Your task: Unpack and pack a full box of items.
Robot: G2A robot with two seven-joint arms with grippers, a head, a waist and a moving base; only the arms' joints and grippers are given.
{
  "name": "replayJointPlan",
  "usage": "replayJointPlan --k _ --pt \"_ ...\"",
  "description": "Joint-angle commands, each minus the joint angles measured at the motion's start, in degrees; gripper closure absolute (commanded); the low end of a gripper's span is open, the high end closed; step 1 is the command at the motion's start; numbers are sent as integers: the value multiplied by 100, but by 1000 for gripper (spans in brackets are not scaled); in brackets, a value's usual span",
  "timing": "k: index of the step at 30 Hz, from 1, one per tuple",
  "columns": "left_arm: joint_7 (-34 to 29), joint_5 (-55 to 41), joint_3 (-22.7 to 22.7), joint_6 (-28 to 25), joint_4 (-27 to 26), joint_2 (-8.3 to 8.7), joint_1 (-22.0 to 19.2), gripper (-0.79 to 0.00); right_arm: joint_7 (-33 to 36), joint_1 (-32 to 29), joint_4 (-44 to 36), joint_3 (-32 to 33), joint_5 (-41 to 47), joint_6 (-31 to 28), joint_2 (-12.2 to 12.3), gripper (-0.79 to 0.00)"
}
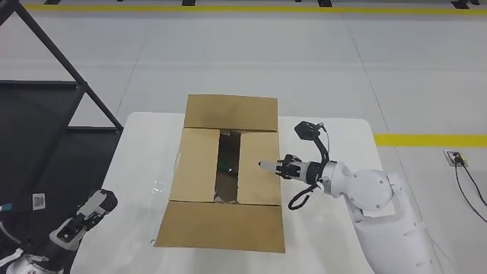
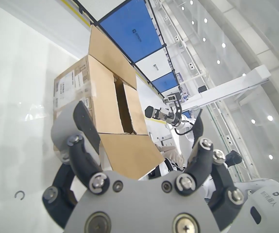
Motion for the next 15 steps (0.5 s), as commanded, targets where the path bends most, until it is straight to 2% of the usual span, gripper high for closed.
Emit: replayJointPlan --k 1,4,8,10,15 --pt "-313 -3 24 354 104 32 -49 -785 -319 129 244 3 134 78 -9 -785" --pt "-955 -137 45 682 349 92 -146 -785 -796 388 664 51 436 13 -30 -785" --pt "-1957 -307 8 864 788 189 -305 -785 -1488 701 1276 133 693 -86 -52 -785" --pt "-2388 -289 47 950 992 237 -400 -785 -1903 811 1506 140 380 243 -50 -785" --pt "-3312 -155 130 995 1173 345 -482 -785 -1903 811 1506 140 380 243 -50 -785"
